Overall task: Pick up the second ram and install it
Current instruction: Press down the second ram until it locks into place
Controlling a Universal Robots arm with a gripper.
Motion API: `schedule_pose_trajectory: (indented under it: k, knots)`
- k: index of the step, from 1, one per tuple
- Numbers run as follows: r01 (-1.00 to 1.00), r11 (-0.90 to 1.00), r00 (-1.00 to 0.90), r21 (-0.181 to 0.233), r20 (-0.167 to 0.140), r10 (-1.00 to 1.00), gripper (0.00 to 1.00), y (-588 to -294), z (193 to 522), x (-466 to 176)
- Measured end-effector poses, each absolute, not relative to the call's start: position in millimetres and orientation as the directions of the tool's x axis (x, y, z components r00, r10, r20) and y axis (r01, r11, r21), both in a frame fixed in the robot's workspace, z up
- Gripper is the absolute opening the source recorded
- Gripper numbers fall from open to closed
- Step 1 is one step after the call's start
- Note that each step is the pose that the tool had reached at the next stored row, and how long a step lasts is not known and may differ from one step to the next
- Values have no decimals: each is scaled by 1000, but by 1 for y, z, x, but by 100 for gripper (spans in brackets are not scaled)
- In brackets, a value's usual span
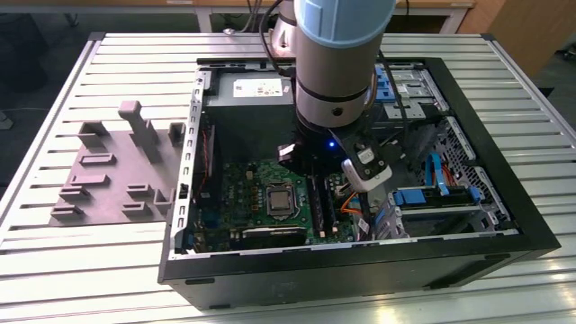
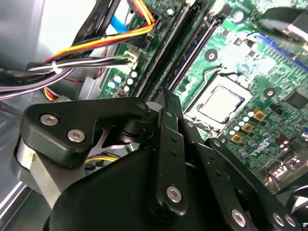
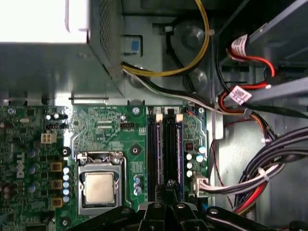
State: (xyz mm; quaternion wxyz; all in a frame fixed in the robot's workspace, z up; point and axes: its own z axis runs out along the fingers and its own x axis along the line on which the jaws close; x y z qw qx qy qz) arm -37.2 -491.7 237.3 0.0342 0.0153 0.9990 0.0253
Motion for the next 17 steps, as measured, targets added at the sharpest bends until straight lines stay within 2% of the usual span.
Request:
schedule_pose_trajectory:
  k: [17]
  knots:
    - [29,998,-997,52,-68,32,11,-516,237,-37]
